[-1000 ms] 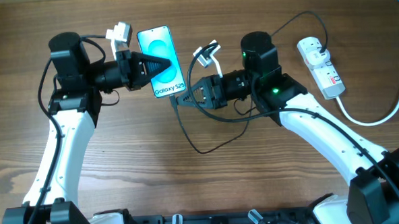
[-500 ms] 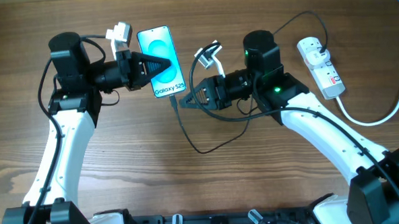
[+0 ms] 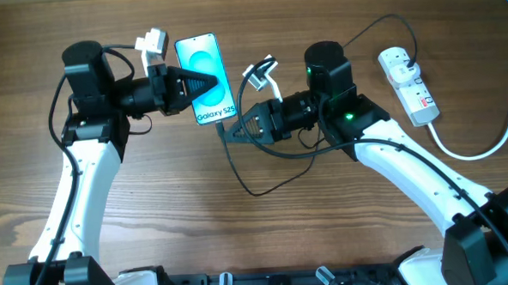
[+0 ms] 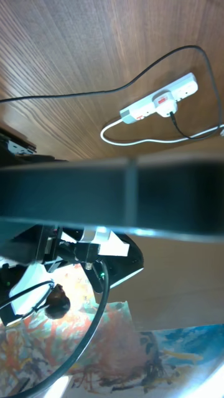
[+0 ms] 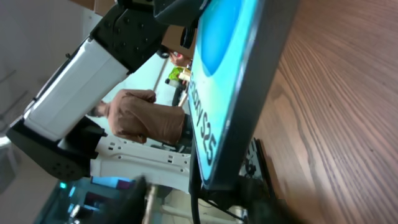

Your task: Plug charger to phone and switch on socket

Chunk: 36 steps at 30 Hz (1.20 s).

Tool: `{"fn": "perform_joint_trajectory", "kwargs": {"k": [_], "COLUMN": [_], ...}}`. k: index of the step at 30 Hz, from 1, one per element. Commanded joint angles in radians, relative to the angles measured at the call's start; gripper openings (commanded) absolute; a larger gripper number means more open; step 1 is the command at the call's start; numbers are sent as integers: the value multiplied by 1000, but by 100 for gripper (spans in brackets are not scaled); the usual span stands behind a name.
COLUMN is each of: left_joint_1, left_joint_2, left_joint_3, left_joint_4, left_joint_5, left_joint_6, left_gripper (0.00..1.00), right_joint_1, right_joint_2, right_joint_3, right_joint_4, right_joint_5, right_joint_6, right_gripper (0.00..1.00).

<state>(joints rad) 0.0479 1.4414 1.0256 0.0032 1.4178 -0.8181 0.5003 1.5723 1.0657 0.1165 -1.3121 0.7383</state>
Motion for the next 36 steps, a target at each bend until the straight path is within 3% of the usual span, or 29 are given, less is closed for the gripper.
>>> {"fn": "perform_joint_trajectory", "kwargs": {"k": [1, 5, 10, 13, 18, 23, 26, 36], "left_joint_1": [1, 1, 1, 1, 1, 1, 1, -27], "left_joint_2": [-22, -22, -22, -22, -22, -22, -22, -22], "left_joint_3": [1, 1, 1, 1, 1, 1, 1, 1], "left_joint_4": [5, 5, 4, 5, 4, 5, 5, -23], "left_joint_5": [21, 21, 21, 21, 21, 55, 154, 160], "left_joint_6": [-2, -2, -2, -2, -2, 3, 97, 130], "left_gripper": [4, 4, 4, 4, 4, 4, 4, 4], "right_joint_1": [4, 31, 31, 31, 31, 31, 31, 29], "right_joint_2": [-3, -3, -3, -3, -3, -3, -3, -3], "right_joint_3": [13, 13, 13, 13, 13, 13, 13, 13], "right_joint_4": [2, 3, 2, 3, 4, 76, 130, 194], "right_joint_5": [-10, -5, 29, 37, 48, 53, 63, 139], "right_joint_6": [-3, -5, -2, -2, -2, 51, 85, 134], "right_gripper": [60, 44, 38, 13, 4, 4, 4, 4]}}
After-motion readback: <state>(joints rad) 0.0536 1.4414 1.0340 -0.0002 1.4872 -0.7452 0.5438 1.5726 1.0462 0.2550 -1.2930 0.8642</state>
